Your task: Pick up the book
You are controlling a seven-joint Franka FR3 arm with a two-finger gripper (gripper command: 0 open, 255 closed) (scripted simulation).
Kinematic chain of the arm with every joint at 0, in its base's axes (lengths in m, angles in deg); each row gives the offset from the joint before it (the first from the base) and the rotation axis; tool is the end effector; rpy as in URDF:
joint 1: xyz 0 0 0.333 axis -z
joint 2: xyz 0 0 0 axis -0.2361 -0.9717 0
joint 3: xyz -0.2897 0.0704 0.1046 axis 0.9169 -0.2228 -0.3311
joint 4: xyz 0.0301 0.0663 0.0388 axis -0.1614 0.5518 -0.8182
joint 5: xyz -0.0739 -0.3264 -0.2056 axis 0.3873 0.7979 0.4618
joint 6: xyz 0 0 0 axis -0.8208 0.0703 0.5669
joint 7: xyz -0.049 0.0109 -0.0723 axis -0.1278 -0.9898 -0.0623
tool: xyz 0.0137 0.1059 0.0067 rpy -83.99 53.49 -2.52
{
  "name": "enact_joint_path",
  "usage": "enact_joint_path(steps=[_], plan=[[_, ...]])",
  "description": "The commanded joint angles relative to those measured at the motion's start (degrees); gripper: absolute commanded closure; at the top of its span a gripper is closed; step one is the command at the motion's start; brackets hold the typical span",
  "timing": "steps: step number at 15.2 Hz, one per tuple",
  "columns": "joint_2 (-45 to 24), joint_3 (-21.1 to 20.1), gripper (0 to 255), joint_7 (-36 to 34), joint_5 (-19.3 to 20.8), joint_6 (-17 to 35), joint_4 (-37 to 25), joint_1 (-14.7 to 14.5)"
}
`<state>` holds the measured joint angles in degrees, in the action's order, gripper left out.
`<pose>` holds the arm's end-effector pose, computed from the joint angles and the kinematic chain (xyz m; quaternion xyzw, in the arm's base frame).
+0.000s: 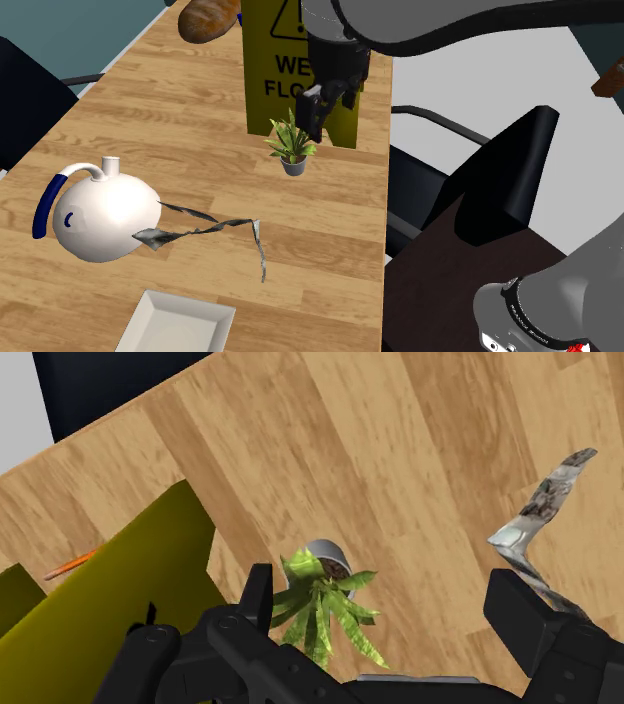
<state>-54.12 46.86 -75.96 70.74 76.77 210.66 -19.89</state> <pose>0.4417 0.1685 0.5266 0.9931 0.1164 0.0081 0.0124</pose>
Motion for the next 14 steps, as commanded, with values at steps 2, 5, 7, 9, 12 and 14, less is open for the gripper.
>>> enact_joint_path(steps=[2,5,7,9,12,14], plan=[[-6.45,-2.52,0,-2.09,1.49,0.69,-4.09,-1.03],[-12.88,-4.62,0,-4.15,3.48,0.82,-8.51,-2.25],[-17.27,-5.83,0,-5.54,5.03,0.63,-11.72,-3.24],[-21.74,-6.85,0,-6.90,6.71,0.21,-15.17,-4.42],[-28.59,-8.00,0,-8.78,9.35,-0.85,-20.80,-6.55],[-33.22,-8.48,0,-9.85,11.09,-1.86,-24.89,-8.27]])
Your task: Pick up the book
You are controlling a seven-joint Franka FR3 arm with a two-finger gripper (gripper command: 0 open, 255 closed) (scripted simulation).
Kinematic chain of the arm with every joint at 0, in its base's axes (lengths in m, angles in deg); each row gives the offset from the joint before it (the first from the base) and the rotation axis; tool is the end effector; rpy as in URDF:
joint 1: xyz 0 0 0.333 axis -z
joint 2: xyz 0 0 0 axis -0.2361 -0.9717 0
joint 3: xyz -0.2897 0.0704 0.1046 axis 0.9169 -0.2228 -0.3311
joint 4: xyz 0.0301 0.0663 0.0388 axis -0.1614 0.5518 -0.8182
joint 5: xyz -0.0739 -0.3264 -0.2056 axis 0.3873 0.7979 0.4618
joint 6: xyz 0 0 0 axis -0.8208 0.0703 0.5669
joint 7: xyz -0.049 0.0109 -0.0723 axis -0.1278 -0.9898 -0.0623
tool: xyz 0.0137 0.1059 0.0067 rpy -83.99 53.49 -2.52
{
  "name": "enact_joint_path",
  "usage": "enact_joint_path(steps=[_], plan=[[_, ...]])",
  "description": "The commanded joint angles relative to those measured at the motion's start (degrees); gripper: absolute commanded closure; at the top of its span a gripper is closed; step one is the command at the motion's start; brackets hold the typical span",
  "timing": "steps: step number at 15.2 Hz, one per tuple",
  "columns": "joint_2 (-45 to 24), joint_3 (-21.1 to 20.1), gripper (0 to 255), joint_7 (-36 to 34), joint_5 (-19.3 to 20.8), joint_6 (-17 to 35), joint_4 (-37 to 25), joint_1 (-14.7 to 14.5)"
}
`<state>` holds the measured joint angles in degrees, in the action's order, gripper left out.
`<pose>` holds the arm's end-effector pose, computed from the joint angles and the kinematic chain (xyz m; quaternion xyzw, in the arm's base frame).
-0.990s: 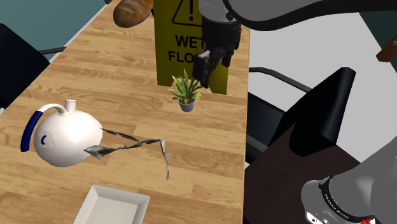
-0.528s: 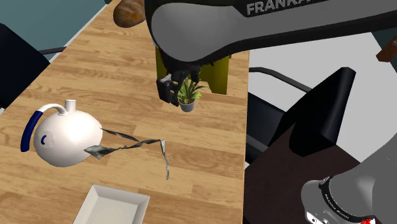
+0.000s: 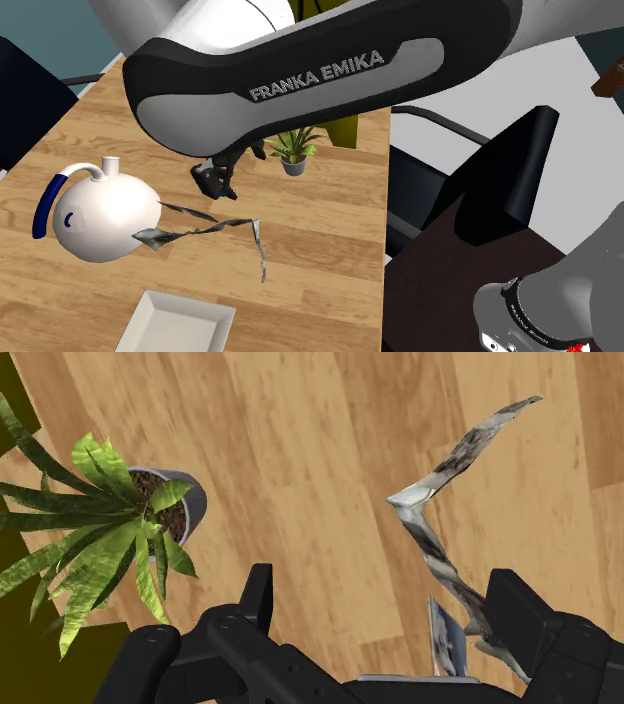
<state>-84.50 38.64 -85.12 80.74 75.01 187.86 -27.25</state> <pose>0.5152 0.3300 0.4359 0.9775 0.2002 -0.0493 0.0447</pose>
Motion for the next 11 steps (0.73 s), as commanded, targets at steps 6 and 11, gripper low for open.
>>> enact_joint_path(steps=[6,11], plan=[[-17.20,-0.66,0,-2.64,5.83,-4.58,-16.48,-7.11],[-24.01,-0.30,0,-2.94,7.62,-5.92,-22.94,-10.16]])
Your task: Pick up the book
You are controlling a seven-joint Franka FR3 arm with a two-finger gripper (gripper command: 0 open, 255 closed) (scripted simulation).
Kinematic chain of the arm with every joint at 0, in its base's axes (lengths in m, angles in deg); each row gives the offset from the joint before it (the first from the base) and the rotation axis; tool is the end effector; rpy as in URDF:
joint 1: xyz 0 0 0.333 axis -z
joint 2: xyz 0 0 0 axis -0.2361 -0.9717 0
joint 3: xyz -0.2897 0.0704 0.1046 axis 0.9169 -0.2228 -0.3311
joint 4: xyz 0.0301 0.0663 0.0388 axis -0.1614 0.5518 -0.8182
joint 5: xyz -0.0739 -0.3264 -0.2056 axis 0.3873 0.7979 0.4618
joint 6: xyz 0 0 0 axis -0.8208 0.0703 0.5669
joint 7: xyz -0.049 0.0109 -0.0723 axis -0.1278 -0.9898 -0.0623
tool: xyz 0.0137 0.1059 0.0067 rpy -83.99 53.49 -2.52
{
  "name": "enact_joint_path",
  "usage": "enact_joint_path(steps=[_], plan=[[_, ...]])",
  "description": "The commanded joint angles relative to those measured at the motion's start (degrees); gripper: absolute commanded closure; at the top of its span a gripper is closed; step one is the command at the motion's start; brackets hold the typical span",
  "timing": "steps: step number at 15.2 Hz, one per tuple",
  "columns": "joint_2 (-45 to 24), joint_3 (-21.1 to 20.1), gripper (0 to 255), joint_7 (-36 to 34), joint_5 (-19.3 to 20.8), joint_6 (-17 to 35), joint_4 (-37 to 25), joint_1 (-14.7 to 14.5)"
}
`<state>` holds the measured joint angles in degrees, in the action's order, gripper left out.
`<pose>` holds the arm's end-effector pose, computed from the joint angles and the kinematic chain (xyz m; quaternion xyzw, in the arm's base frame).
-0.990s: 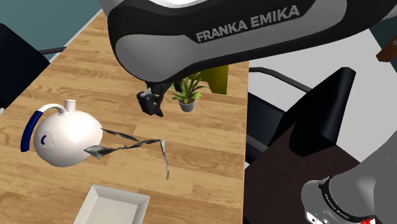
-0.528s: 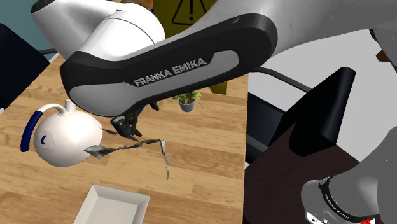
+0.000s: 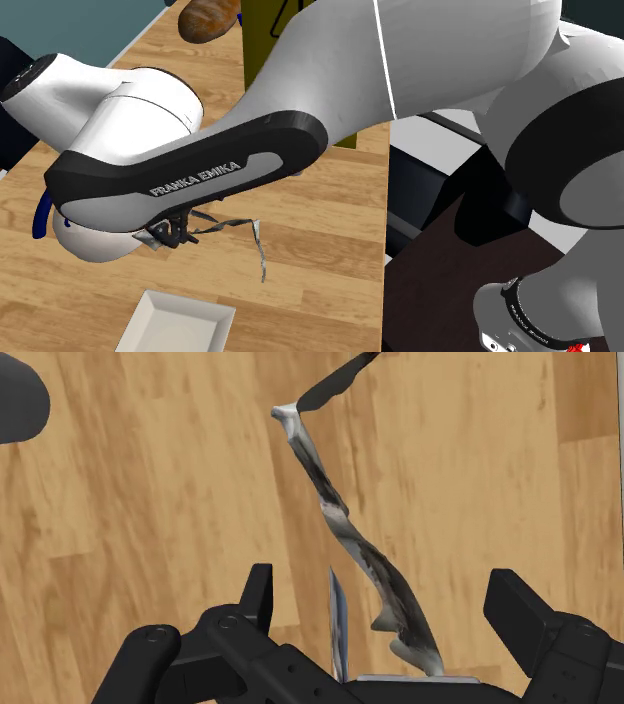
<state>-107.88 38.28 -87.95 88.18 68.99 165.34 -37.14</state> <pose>0.5449 0.4388 0.3496 0.9607 0.2548 -0.0879 0.0662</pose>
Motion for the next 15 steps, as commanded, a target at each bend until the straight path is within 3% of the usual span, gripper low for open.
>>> enact_joint_path(steps=[1,7,8,15], plan=[[-0.86,0.11,0,-0.19,0.27,0.74,0.01,-0.26],[-2.08,0.39,0,-0.56,0.73,3.47,1.61,-0.24],[-2.24,0.41,255,-0.61,0.76,3.48,1.47,-0.32],[-2.21,0.40,255,-0.60,0.75,3.43,1.44,-0.31]])
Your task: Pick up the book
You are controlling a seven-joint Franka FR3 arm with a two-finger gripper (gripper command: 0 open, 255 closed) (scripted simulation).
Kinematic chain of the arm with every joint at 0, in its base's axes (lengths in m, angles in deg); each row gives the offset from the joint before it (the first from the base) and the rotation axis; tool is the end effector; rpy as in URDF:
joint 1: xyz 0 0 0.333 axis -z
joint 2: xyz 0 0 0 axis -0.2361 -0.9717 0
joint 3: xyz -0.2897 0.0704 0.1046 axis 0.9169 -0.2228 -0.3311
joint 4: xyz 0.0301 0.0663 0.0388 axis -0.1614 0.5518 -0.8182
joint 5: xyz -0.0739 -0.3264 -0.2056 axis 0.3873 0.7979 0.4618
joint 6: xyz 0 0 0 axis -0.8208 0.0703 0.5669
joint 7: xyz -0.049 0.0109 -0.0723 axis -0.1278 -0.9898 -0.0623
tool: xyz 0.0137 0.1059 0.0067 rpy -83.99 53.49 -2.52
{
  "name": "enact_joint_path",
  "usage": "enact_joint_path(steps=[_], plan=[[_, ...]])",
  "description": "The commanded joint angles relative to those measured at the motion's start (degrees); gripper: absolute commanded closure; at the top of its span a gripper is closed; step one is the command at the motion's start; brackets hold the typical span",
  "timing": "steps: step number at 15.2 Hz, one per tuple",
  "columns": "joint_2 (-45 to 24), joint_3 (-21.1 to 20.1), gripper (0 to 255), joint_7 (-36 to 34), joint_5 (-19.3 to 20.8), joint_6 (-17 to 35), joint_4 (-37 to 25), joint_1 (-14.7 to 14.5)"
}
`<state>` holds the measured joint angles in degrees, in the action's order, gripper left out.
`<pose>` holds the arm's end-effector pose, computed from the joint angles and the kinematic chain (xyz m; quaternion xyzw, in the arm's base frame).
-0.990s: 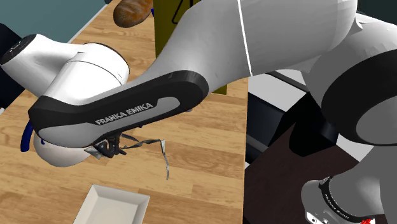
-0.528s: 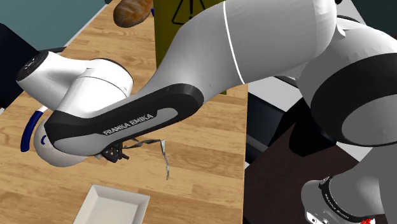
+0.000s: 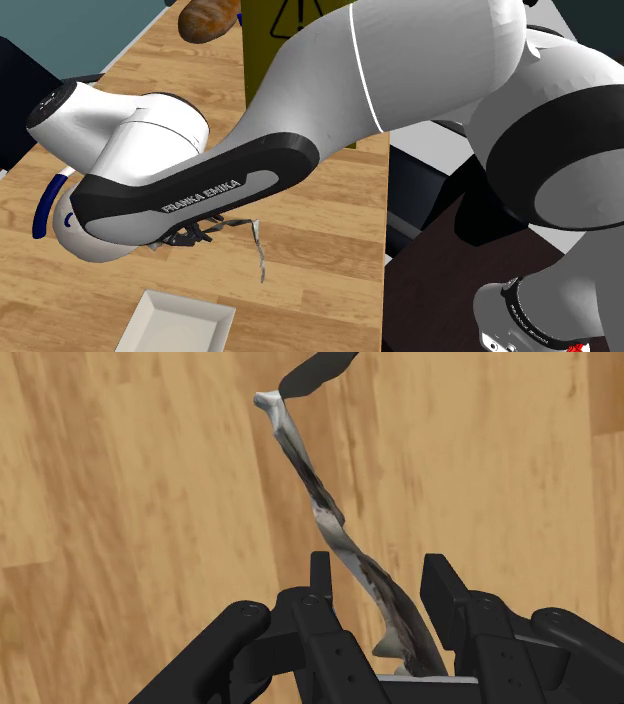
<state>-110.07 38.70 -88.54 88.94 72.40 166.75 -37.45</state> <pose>0.5455 0.4420 0.3159 0.9605 0.2555 -0.0881 0.0669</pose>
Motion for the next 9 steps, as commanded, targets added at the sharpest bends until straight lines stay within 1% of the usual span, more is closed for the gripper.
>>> enact_joint_path(steps=[1,2,9], plan=[[-0.03,-0.01,255,0.00,-0.01,0.01,0.01,-0.01],[0.11,-0.02,255,0.03,-0.04,0.06,0.20,0.07],[1.87,-0.43,255,0.60,-0.71,-4.20,-2.44,-0.01]])
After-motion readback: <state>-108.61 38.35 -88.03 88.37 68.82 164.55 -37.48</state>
